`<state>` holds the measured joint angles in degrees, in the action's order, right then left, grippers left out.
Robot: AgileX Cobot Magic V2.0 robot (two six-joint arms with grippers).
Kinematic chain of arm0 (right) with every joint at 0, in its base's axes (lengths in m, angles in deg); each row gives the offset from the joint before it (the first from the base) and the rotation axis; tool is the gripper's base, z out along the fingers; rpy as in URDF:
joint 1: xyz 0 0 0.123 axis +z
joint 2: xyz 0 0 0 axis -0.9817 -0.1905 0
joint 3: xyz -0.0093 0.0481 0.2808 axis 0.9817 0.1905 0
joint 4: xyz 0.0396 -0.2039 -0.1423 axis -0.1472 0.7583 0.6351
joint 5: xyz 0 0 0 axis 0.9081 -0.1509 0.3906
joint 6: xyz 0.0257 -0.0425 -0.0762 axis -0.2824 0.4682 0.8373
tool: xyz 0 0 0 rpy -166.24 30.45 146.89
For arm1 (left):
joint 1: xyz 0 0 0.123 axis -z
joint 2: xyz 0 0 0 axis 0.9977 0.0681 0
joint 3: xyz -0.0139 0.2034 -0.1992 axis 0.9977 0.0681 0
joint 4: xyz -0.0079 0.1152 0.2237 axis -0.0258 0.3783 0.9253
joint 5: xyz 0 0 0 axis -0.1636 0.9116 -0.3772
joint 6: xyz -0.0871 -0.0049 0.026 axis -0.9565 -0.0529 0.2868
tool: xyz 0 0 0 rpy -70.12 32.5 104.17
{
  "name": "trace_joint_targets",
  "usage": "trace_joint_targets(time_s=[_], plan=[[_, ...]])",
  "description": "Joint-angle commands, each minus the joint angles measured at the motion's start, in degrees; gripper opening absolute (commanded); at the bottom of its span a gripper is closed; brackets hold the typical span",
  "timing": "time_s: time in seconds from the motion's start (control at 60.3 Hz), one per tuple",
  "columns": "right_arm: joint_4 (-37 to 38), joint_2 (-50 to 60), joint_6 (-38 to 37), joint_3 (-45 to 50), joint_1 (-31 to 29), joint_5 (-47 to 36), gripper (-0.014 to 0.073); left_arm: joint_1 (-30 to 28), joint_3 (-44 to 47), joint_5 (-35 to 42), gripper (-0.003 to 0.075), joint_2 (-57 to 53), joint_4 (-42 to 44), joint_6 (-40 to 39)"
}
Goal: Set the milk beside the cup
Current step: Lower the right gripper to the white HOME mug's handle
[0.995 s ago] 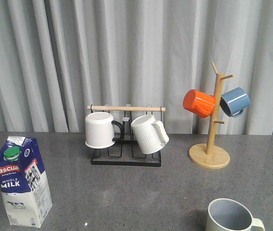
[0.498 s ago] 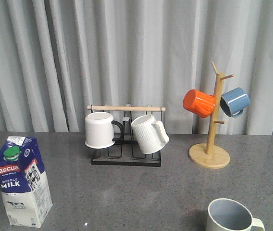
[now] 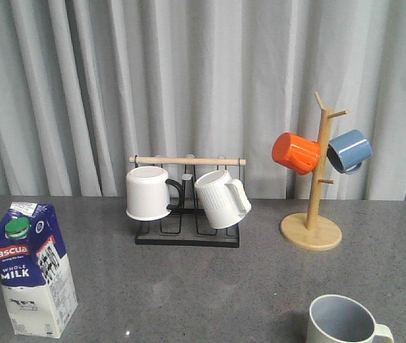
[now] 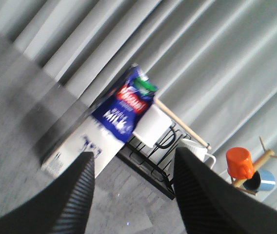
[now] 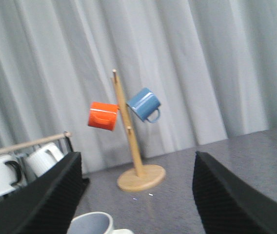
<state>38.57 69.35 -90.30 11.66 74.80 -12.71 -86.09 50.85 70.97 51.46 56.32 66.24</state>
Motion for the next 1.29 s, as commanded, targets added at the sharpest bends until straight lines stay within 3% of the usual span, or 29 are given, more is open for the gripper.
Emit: trace_joint_targets(time_s=[0.0, 0.249, 0.498, 0.78, 1.277], plan=[[2.22, -6.16, 2.33, -9.00, 0.88, 4.27, 0.0468, 0.02, -7.74, -1.65, 0.0373, 0.04, 4.56, 5.29], [-5.22, -24.44, 15.67, -23.84, 6.37, 17.82, 0.0468, 0.00, -25.83, -18.68, 0.0373, 14.75, 7.76, 15.74], [-11.80, -38.34, 22.67, -24.84, 7.78, 27.62, 0.0461, 0.00, -35.42, -18.59, 0.0373, 29.31, 8.91, 19.51], [-13.06, -46.20, 24.98, -19.19, 7.78, 20.29, 0.0451, 0.00, -35.69, -17.70, 0.0373, 31.38, 8.91, 19.51], [-12.90, -62.47, 24.97, -19.13, 7.78, 5.58, 0.0451, 0.00, -35.69, -17.81, 0.0373, 31.38, 8.91, 19.51]])
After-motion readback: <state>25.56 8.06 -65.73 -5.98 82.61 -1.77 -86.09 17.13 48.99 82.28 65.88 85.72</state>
